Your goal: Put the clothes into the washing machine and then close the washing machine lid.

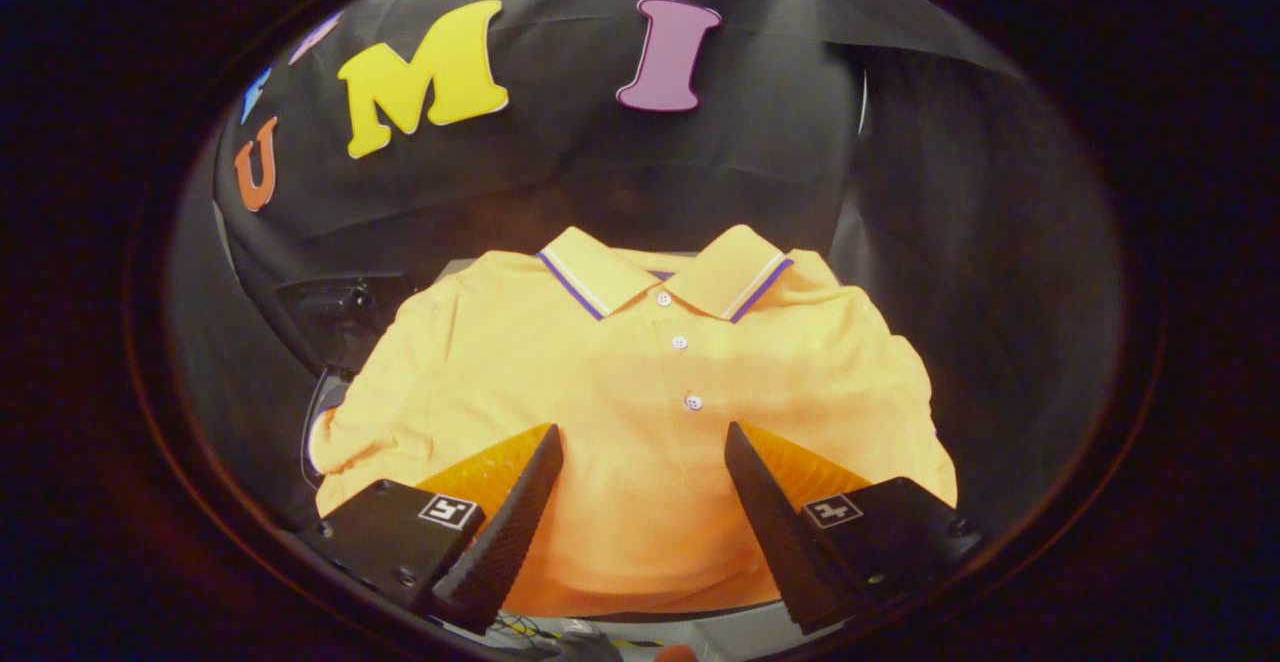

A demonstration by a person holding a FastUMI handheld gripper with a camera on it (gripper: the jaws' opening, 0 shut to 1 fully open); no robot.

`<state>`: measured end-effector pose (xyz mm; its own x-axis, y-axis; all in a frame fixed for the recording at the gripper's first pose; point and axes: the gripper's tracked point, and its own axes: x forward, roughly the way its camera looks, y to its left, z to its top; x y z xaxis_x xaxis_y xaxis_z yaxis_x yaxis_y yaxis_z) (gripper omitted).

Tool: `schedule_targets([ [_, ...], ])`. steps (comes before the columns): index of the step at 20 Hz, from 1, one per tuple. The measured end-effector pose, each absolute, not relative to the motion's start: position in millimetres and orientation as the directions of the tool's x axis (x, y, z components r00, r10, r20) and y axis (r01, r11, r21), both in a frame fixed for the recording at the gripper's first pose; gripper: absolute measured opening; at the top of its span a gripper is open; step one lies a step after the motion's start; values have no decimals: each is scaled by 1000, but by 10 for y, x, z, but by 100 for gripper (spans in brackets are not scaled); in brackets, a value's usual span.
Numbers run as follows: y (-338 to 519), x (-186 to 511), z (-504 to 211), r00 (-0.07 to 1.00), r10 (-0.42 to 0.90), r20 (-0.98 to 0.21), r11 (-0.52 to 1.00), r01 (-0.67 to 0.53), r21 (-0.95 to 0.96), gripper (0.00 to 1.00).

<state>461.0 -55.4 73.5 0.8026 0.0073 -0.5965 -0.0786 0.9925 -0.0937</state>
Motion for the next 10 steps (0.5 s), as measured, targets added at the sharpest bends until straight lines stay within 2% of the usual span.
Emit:
schedule_targets([
  [3, -569, 4567, 727, 773, -4, -634, 996, -53, -71, 100],
  [5, -513, 4568, 742, 744, 12, -668, 994, -81, -71, 100],
  [7, -423, 4588, 751, 744, 37, -667, 992, -110, -68, 80],
  [9, -421, 4621, 753, 755, 17, -655, 996, -69, -53, 10],
  [10, -418, 4605, 745, 752, 5, -659, 996, -66, -67, 6],
])
